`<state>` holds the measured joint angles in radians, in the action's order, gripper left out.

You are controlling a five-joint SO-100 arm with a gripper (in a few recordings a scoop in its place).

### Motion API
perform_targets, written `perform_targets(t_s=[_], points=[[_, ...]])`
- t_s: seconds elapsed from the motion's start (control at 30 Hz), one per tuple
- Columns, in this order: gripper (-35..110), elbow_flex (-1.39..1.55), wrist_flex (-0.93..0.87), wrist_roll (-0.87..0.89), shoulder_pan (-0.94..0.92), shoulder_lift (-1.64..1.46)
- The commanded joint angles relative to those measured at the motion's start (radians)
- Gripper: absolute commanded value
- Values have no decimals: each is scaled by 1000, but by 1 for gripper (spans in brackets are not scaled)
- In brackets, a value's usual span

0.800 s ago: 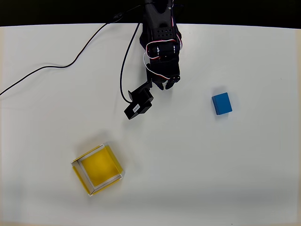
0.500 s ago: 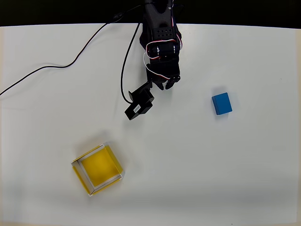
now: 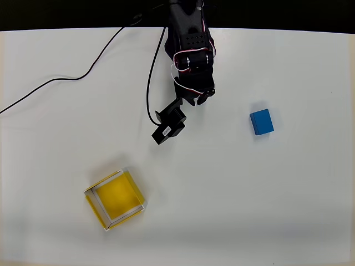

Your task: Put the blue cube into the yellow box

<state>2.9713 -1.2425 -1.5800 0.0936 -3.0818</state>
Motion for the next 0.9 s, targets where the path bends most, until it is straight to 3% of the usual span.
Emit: perform_targets(t_s=[0.0, 0.33, 0.87], points=[[10, -310, 58, 44, 58, 169], [37, -808, 18, 219, 250, 580], [44, -1161, -58, 261, 413, 1131]])
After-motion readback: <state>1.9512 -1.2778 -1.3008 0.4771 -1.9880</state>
